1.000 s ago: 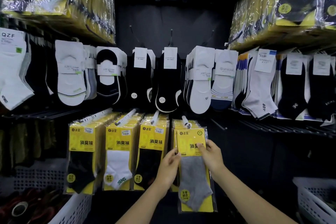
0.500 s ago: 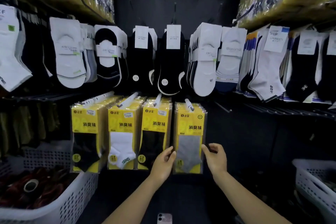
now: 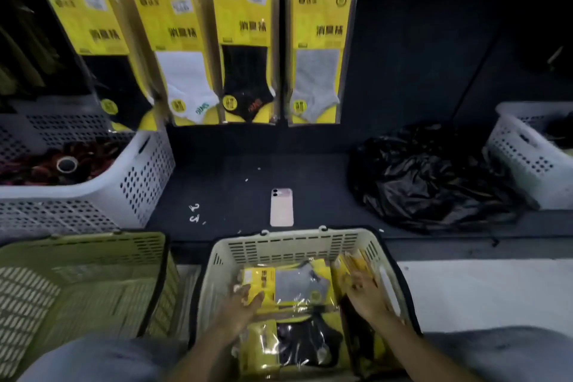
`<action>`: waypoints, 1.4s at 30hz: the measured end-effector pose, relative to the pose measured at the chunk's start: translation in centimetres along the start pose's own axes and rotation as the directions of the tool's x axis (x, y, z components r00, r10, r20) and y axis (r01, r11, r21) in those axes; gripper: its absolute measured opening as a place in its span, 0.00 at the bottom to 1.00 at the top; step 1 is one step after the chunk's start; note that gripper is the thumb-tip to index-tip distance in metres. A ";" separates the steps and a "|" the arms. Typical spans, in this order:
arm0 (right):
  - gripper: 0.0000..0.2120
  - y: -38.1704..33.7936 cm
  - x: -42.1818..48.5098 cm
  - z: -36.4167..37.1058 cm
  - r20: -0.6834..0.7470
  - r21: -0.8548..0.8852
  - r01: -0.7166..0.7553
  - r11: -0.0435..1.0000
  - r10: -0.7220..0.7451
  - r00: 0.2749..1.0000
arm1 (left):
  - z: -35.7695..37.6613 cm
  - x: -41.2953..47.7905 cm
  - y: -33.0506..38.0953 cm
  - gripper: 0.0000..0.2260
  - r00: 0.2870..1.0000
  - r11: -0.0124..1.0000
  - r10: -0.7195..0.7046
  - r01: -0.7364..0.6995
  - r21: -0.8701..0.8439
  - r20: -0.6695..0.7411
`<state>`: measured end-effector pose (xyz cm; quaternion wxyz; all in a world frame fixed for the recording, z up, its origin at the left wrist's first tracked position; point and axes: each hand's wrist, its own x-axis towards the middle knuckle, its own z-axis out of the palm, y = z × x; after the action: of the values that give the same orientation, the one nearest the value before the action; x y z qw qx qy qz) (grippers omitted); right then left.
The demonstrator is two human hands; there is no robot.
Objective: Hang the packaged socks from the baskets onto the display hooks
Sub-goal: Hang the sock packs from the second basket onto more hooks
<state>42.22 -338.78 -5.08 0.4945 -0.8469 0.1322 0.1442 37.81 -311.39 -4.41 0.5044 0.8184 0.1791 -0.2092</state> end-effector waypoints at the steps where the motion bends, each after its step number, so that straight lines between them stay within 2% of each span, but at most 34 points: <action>1: 0.07 1.5 -0.3 0.4 0.096 -0.076 -0.071 0.995 0.078 0.992 | 0.2 -0.1 -1.5 0.20 0.998 0.999 -0.038 0.036 0.033 0.044; 3: 0.14 3.7 -0.5 1.0 0.245 -0.239 -0.101 0.966 0.161 0.956 | 0.2 -0.1 -3.5 0.19 0.992 0.989 -0.108 0.101 0.104 0.066; 6: 0.18 5.0 -0.8 1.9 0.333 -0.262 -0.167 0.951 0.251 0.909 | 0.3 0.1 -5.5 0.26 0.964 0.952 -0.253 0.234 0.196 0.080; 8: 0.15 5.6 -1.0 2.4 0.341 -0.256 -0.244 0.935 0.323 0.883 | 0.7 0.1 -6.2 0.31 0.930 0.904 -0.349 0.301 0.305 0.117; 10: 0.18 6.3 -1.0 2.9 0.345 -0.266 -0.310 0.913 0.390 0.854 | 1.4 0.0 -6.7 0.33 0.909 0.884 -0.388 0.321 0.341 0.150; 12: 0.20 6.6 -1.1 3.5 0.311 -0.278 -0.339 0.899 0.418 0.853 | 2.1 -0.1 -6.7 0.34 0.909 0.900 -0.379 0.319 0.296 0.175; 15: 0.17 6.3 -0.8 4.0 0.273 -0.275 -0.328 0.904 0.401 0.875 | 2.7 -0.2 -6.5 0.39 0.910 0.924 -0.357 0.311 0.222 0.211; 18: 0.29 4.8 -0.7 3.8 0.287 -0.118 -0.371 0.921 0.390 0.875 | 2.7 0.0 -6.1 0.40 0.896 0.910 -0.394 0.350 0.221 0.203; 21: 0.41 2.5 -1.2 3.4 0.450 0.058 -0.423 0.904 0.354 0.820 | 2.8 -0.4 -5.7 0.39 0.880 0.902 -0.424 0.391 0.181 0.214; 23: 0.45 0.9 -1.7 3.4 0.474 0.089 -0.431 0.898 0.342 0.812 | 2.8 -0.7 -5.1 0.38 0.881 0.903 -0.427 0.404 0.146 0.206; 25: 0.45 -1.2 -2.1 3.0 0.401 0.152 -0.427 0.892 0.339 0.851 | 2.9 -0.8 -3.5 0.34 0.914 0.921 -0.384 0.389 -0.018 0.134; 27: 0.43 -4.0 -2.1 2.0 0.322 0.254 -0.386 0.887 0.298 0.898 | 2.6 -0.9 -0.5 0.29 0.954 0.927 -0.296 0.276 -0.252 -0.044; 29: 0.37 -7.2 -1.9 0.1 0.265 0.397 -0.317 0.861 0.223 0.938 | 1.6 -0.8 3.3 0.33 0.942 0.926 -0.193 0.083 -0.367 -0.275; 31: 0.25 -10.3 -1.8 -1.9 0.216 0.559 -0.256 0.788 0.160 0.963 | -0.2 -0.9 7.6 0.41 0.882 0.929 -0.132 -0.050 -0.367 -0.452; 32: 0.21 -11.8 -1.9 -2.9 0.210 0.635 -0.232 0.737 0.124 0.970 | -1.1 -1.0 9.5 0.46 0.876 0.913 -0.142 -0.063 -0.402 -0.461; 33: 0.19 -13.3 -2.1 -3.7 0.210 0.696 -0.210 0.686 0.085 0.974 | -2.1 -1.2 11.3 0.48 0.906 0.866 -0.166 -0.055 -0.497 -0.390; 34: 0.19 -14.6 -2.2 -4.4 0.208 0.746 -0.189 0.638 0.046 0.977 | -2.8 -1.5 13.1 0.47 0.958 0.761 -0.150 -0.047 -0.647 -0.246; 35: 0.19 -15.9 -2.3 -5.0 0.205 0.787 -0.168 0.593 0.004 0.979 | -3.4 -2.0 14.8 0.43 0.994 0.632 -0.070 -0.019 -0.775 -0.081; 36: 0.19 -17.1 -2.4 -5.4 0.199 0.817 -0.145 0.558 -0.037 0.979 | -3.9 -2.3 16.4 0.37 0.999 0.540 0.040 -0.016 -0.842 0.007; 37: 0.19 -18.3 -2.7 -5.5 0.191 0.835 -0.120 0.537 -0.078 0.978 | -4.3 -2.5 17.8 0.32 0.988 0.496 0.153 -0.046 -0.867 0.035; 39: 0.17 -20.3 -3.2 -5.4 0.183 0.847 -0.083 0.525 -0.142 0.973 | -4.8 -2.9 20.2 0.26 0.957 0.439 0.288 -0.170 -0.882 -0.041; 41: 0.17 -21.6 -3.5 -5.2 0.171 0.844 -0.049 0.535 -0.181 0.969 | -5.2 -3.2 22.0 0.14 0.937 0.383 0.311 -0.276 -0.881 -0.158; 42: 0.17 -22.0 -3.5 -5.3 0.155 0.838 -0.027 0.545 -0.191 0.969 | -5.5 -3.3 22.6 0.09 0.923 0.390 0.312 -0.340 -0.856 -0.225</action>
<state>47.68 -332.61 16.31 0.8549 -0.4928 0.0870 0.1369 47.26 -316.31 16.49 0.8817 0.4594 0.1042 0.0280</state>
